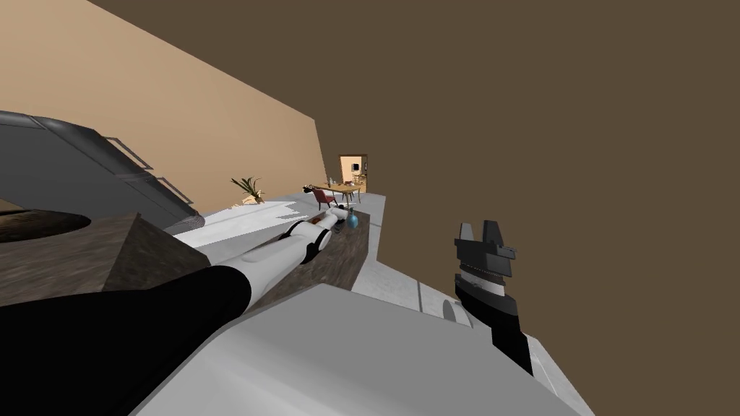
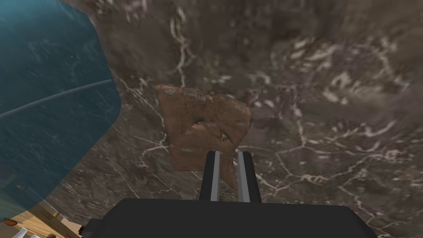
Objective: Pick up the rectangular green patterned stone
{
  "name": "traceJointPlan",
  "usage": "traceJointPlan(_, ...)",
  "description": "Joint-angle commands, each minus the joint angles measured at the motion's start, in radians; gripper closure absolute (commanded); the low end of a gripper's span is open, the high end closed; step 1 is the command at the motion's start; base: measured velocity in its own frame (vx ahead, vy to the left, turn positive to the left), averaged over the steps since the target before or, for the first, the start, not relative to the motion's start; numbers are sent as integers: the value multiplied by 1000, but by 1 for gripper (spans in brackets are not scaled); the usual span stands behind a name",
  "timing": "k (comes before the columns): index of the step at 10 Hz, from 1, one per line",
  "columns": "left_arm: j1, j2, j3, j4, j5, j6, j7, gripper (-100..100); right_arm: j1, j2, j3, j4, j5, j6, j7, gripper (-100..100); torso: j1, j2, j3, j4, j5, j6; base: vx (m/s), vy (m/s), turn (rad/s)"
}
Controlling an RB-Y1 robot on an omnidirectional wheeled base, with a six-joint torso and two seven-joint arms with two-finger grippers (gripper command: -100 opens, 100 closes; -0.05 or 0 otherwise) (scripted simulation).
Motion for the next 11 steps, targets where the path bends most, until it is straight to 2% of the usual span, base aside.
traceJointPlan(1,-12,-16,-7,3,2,-5,-20,100,0,0,0,0,0,0,0,0,0,0,0,0,0,0,24,-39,247)
traceJointPlan(3,-24,-45,-20,-17,8,7,-60,100,0,0,0,0,0,0,0,0,-4,-2,-1,0,-1,-2,88,-106,366)
traceJointPlan(4,-24,-45,-20,-17,8,7,-60,100,0,0,0,0,0,0,0,0,-5,-3,-2,0,-1,-1,45,-49,161)
traceJointPlan(7,-42,-88,-39,-47,16,25,-120,100,0,0,0,0,0,0,0,0,-4,-3,-1,0,-1,-2,65,-89,339)
traceJointPlan(10,-48,-102,-45,-57,18,31,-140,100,0,0,0,0,0,0,0,0,-1,-1,-1,0,-1,-1,31,-42,150)
traceJointPlan(11,-55,-99,-44,-38,19,17,-140,100,0,0,0,0,0,0,0,0,0,-1,-1,0,0,-1,9,-13,14)
